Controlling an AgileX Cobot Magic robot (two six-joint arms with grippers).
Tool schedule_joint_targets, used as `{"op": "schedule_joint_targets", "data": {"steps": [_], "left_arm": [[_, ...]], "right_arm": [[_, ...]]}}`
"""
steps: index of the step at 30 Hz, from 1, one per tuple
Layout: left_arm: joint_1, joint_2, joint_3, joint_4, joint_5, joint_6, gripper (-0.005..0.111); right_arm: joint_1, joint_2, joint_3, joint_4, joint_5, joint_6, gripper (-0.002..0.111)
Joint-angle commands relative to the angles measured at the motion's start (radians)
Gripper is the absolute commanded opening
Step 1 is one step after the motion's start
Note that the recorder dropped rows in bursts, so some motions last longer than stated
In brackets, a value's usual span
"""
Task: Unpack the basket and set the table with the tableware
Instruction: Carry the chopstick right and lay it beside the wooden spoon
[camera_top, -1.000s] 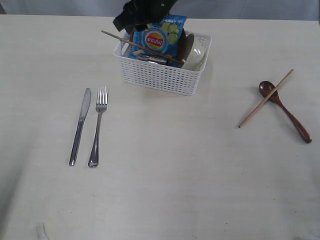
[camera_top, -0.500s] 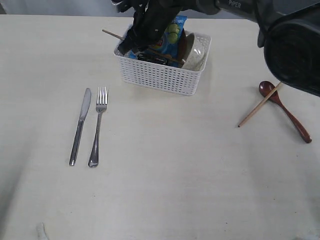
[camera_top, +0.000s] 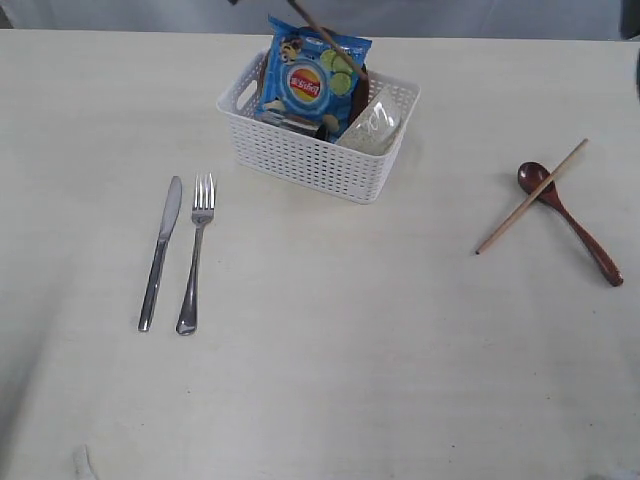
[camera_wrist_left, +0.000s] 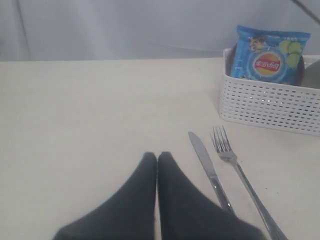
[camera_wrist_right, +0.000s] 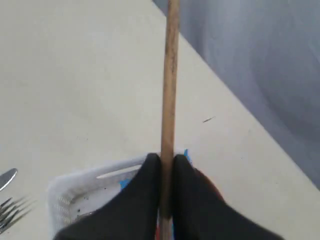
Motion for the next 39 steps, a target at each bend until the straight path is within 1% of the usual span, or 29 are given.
{"op": "schedule_joint_targets", "data": {"steps": [1,3,4,5,6,10,12,13,15,20,23,25,30,33,35,39], "left_arm": [[-0.008,-0.003,0.003,0.004,-0.002,-0.001,0.0],[-0.008,-0.003,0.003,0.004,-0.002,-0.001,0.0],[-0.008,-0.003,0.003,0.004,-0.002,-0.001,0.0],[-0.008,-0.003,0.003,0.004,-0.002,-0.001,0.0],[-0.008,-0.003,0.003,0.004,-0.002,-0.001,0.0],[-0.008,-0.003,0.003,0.004,-0.002,-0.001,0.0],[-0.008,-0.003,0.003,0.004,-0.002,-0.001,0.0],[-0.008,-0.003,0.003,0.004,-0.002,-0.001,0.0],[-0.008,-0.003,0.003,0.004,-0.002,-0.001,0.0],[-0.008,-0.003,0.003,0.004,-0.002,-0.001,0.0],[-0.008,-0.003,0.003,0.004,-0.002,-0.001,0.0],[-0.008,-0.003,0.003,0.004,-0.002,-0.001,0.0],[-0.008,-0.003,0.003,0.004,-0.002,-0.001,0.0],[-0.008,-0.003,0.003,0.004,-0.002,-0.001,0.0],[-0.008,-0.003,0.003,0.004,-0.002,-0.001,0.0],[-0.008,-0.003,0.003,0.004,-0.002,-0.001,0.0]], "right_arm": [[-0.02,-0.099,-0.007,-0.048,0.067,-0.003,0.0],[-0.061,-0.141,-0.007,-0.064,0.136,0.05,0.0],[-0.11,-0.159,-0.007,-0.066,0.18,0.102,0.0],[-0.134,-0.164,-0.007,-0.066,0.199,0.127,0.0],[-0.194,-0.168,-0.007,-0.066,0.25,0.185,0.0],[-0.334,-0.168,0.036,-0.066,0.326,0.311,0.0],[-0.412,-0.168,0.123,-0.059,0.331,0.398,0.0],[-0.461,-0.168,0.205,-0.042,0.324,0.431,0.0],[-0.519,-0.168,0.379,-0.023,0.263,0.449,0.0],[-0.554,-0.168,0.67,-0.021,0.053,0.486,0.0],[-0.556,-0.168,0.795,-0.021,-0.065,0.494,0.0],[-0.556,-0.168,0.845,-0.021,-0.113,0.517,0.0],[-0.556,-0.168,0.899,-0.051,-0.165,0.522,0.0],[-0.561,-0.18,0.901,-0.144,-0.163,0.579,0.0],[-0.574,-0.194,0.901,-0.192,-0.161,0.621,0.0],[-0.63,-0.226,0.901,-0.199,-0.159,0.621,0.0]]}}
